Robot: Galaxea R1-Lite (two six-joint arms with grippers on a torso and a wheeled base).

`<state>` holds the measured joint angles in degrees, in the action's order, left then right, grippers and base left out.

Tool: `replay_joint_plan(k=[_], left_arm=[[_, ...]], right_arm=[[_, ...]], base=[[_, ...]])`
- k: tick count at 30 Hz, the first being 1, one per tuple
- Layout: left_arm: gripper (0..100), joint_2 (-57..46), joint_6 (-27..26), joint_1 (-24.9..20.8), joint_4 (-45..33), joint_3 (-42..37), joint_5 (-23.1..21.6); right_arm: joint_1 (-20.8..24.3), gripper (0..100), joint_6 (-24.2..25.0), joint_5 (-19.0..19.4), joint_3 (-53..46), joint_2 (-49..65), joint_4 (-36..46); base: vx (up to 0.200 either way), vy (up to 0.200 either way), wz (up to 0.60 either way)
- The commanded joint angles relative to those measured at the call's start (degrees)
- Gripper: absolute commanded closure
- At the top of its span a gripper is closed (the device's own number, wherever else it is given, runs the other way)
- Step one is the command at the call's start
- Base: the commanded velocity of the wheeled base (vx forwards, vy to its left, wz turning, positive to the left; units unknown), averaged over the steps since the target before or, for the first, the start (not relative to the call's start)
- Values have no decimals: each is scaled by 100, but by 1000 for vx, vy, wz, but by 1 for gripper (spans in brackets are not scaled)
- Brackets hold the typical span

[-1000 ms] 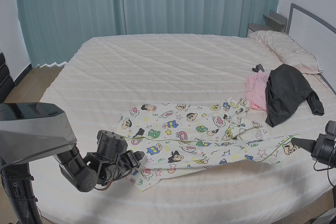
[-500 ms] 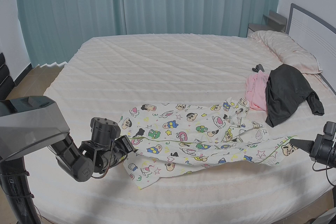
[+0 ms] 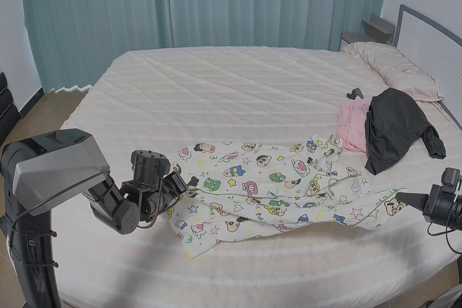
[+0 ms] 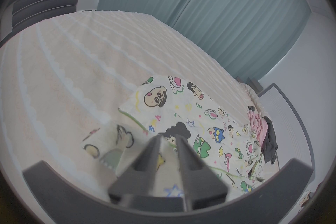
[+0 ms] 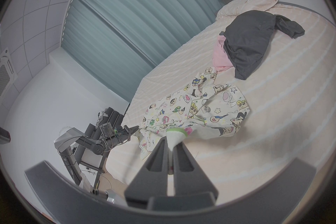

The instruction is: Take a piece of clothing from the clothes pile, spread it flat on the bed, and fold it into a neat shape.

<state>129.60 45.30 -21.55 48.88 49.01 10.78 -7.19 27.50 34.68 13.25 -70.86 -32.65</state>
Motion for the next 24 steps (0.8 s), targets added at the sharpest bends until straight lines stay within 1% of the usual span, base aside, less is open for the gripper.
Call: replay_joint_plan(k=[1, 4, 6, 8, 9, 11, 15, 16, 17, 18, 24], left_arm=[[0, 153, 5, 107, -10, 179, 3], [0, 145, 5, 125, -19, 136, 3], [0, 92, -12, 151, -2, -31, 21], [0, -57, -12, 239, 7, -225, 12], [0, -286, -21, 354, 7, -409, -32], [0, -558, -21, 450, 16, -699, -208], [0, -1323, -4, 494, 16, -1552, -884], [0, -1323, -4, 494, 16, -1552, -884], [0, -1604, 5, 441, 16, -1930, -1139], [0, -1683, 14, 397, 16, -2071, -1201], [0, -1666, 216, -227, 16, -2510, -1262]], right_arm=[[-1, 100, 1, 3, 2, -42, 4], [-1, 100, 1, 3, 2, -50, -5], [-1, 100, 1, 3, -16, -50, 4], [-1, 100, 1, 3, -24, -50, 4], [-1, 100, 1, 3, -24, -68, 4], [-10, 100, 1, 3, -24, -85, -5], [-45, 100, -8, 3, -7, -156, -31], [-45, 100, -8, 3, -7, -156, -31], [-54, 100, -8, 3, 2, -182, -31], [-54, 100, -8, 3, 2, -209, -31], [-54, 100, -8, -5, -7, -244, -31]], base=[[0, 0, 0], [0, 0, 0], [0, 0, 0], [0, 0, 0], [0, 0, 0], [0, 0, 0], [0, 0, 0], [0, 0, 0], [0, 0, 0], [0, 0, 0], [0, 0, 0]])
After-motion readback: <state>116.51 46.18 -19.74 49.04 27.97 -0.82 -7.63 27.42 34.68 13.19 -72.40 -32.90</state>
